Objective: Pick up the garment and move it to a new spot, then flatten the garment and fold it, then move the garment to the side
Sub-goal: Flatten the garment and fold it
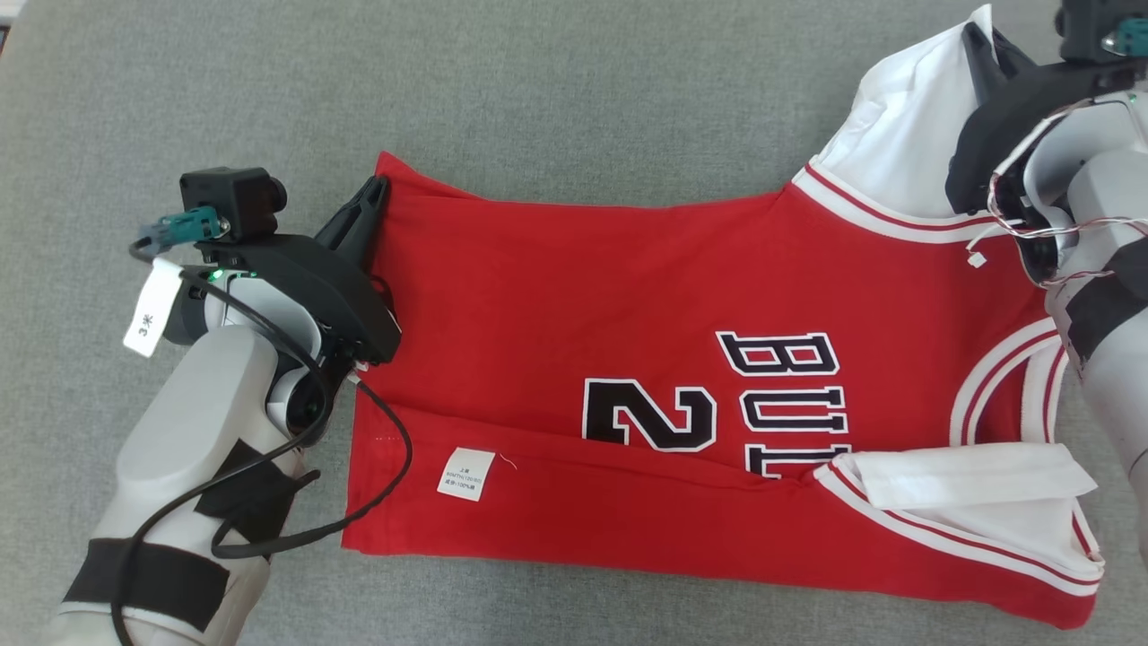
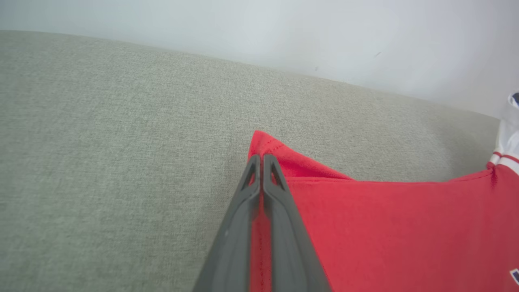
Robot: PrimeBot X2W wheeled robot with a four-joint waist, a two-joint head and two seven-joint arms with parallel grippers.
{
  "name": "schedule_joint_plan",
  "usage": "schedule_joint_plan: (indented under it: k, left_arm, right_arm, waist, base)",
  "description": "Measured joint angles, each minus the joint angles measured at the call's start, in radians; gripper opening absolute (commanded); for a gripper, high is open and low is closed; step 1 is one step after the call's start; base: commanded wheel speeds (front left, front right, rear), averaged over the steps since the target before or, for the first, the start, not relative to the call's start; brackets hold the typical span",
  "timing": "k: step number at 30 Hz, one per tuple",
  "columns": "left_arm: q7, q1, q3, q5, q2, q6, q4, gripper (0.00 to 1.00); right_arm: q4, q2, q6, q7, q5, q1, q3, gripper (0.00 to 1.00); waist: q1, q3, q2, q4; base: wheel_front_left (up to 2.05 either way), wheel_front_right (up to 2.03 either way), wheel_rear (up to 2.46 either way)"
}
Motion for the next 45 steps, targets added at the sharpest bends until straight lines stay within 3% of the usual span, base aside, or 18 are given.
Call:
schedule_joint_plan:
  k: [11, 19, 33, 45]
  left_arm:
    - [-0.024, 0.084, 0.003, -0.084, 0.032, 0.0, -0.051, 0.0]
    - [-0.047, 0.153, 0.006, -0.135, 0.077, 0.0, -0.12, 0.0]
    - [-0.057, 0.348, 0.001, -0.205, 0.127, 0.0, -0.235, 0.0]
    - [-0.036, 0.458, -0.03, -0.208, 0.142, 0.019, -0.303, 0.0]
  right_arm:
    - [-0.048, -0.007, 0.023, -0.109, 0.121, 0.121, -0.067, 0.0]
    - [-0.274, -0.025, 0.023, -0.124, 0.222, 0.307, 0.053, 0.0]
    - [-0.648, -0.186, 0.023, -0.14, 0.434, 0.641, 0.159, 0.0]
    - [-0.826, -0.308, 0.022, -0.118, 0.504, 0.823, 0.234, 0.0]
  waist:
    - [0.0, -0.043, -0.0001, -0.015]
    - [0.0, -0.095, 0.0, -0.037]
    - [-0.0002, -0.207, -0.0001, -0.082]
    - [-0.0001, -0.257, -0.0001, -0.106]
  base:
    - [0.0, 0.0, 0.0]
    - [0.0, 0.0, 0.0]
    - [0.0, 0.0, 0.0]
    - [0.0, 0.0, 0.0]
